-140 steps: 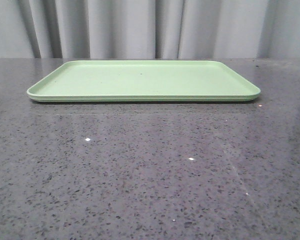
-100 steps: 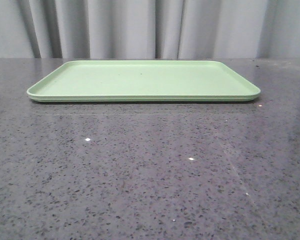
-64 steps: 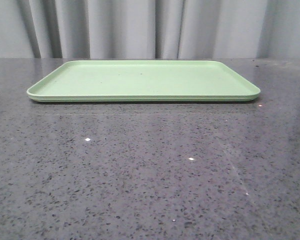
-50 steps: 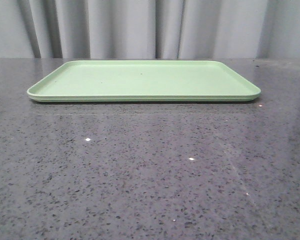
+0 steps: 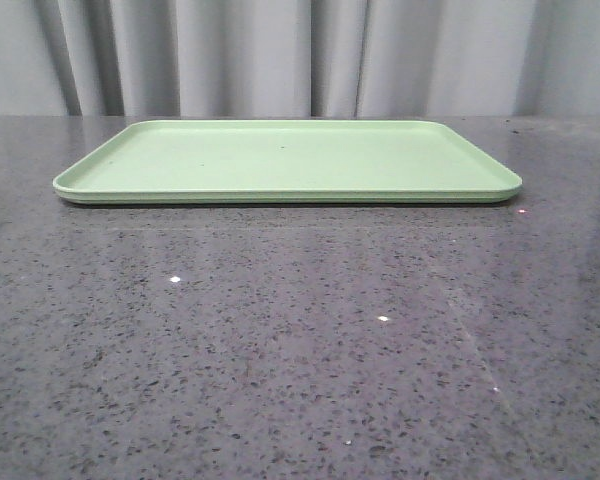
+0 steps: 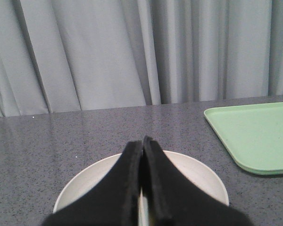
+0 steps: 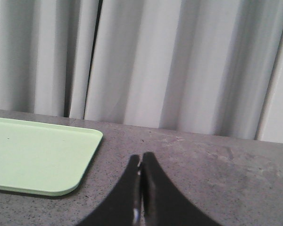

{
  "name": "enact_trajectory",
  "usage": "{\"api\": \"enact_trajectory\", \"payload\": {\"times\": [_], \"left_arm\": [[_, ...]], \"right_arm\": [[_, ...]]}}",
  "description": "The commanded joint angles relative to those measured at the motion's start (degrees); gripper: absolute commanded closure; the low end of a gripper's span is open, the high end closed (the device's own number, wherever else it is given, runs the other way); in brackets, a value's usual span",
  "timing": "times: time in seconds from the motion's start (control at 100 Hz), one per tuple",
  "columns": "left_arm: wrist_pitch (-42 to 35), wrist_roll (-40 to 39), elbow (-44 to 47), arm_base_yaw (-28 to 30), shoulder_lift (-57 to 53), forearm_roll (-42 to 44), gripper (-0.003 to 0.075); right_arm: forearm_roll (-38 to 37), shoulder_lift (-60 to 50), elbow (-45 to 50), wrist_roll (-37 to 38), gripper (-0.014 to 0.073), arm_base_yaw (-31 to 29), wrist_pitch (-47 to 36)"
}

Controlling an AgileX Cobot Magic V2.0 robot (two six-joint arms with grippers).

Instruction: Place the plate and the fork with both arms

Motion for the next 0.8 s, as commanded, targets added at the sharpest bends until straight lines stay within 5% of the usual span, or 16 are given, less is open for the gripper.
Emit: {"api": "enact_trajectory", "payload": {"times": [0.0,0.57,0.79], "left_arm": [[3.1,-0.53,-7.18,-0.44,0.48,-0.39,0.0741],[43.94,-0.53,-39.45,-0.44,28.34,-1.83,0.0741],[49.06,-0.53,-42.22,-0.44,33.8,-5.16,0.0741]], "right_arm": [[0.16,3.64,-6.13,-0.25,0.0713,-0.31,1.62],[8.03,30.38,-32.6,-0.25,0.0713,-0.31,33.06],[8.08,33.62,-36.25,-0.25,0.0713,-0.31,36.91]]}}
